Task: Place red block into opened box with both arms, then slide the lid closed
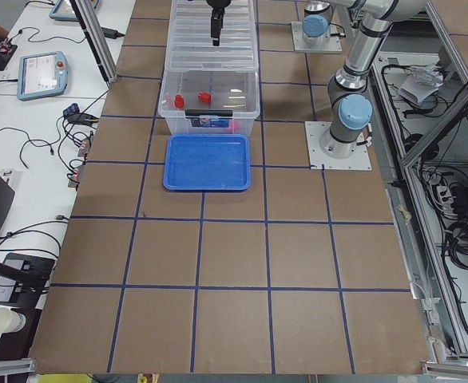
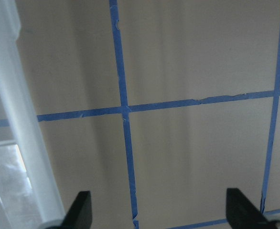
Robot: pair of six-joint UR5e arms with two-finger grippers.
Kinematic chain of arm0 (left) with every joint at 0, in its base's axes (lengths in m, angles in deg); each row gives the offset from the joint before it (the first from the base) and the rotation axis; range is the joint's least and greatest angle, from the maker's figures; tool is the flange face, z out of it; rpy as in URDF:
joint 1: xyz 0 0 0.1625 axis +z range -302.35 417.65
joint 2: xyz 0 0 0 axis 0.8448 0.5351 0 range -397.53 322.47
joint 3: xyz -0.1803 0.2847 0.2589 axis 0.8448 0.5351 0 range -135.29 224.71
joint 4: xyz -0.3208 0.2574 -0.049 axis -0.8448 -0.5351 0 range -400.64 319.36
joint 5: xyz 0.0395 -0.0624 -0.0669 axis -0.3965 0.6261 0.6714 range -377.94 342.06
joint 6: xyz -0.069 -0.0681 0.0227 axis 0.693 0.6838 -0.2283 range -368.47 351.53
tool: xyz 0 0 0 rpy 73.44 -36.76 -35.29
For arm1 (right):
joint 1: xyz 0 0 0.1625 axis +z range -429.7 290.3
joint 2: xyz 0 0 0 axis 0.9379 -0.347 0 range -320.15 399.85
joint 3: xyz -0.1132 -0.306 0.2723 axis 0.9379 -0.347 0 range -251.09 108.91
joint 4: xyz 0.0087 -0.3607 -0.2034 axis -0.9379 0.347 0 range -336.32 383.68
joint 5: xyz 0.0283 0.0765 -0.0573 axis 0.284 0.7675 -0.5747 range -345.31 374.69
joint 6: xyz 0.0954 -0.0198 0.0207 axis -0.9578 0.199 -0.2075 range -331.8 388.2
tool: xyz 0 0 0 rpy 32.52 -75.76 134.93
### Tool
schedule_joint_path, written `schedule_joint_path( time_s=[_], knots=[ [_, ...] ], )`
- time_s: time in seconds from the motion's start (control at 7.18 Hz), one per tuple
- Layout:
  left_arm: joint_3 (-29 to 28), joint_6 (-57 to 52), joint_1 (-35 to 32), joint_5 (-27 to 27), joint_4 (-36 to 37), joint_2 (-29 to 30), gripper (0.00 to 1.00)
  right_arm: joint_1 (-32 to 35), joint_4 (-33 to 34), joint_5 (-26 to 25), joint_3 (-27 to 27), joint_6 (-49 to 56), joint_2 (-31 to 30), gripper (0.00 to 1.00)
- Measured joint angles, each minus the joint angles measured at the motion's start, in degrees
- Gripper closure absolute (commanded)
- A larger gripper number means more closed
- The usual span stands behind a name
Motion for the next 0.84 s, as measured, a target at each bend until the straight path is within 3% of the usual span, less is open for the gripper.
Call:
schedule_joint_path(
  time_s=[0.84],
  knots=[
    [3.03, -0.32, 0.17, -0.03, 1.54, 0.62, 0.00, 1.75, -3.11, 6.31, 0.08, -2.71, -0.58, 0.00]
  ],
)
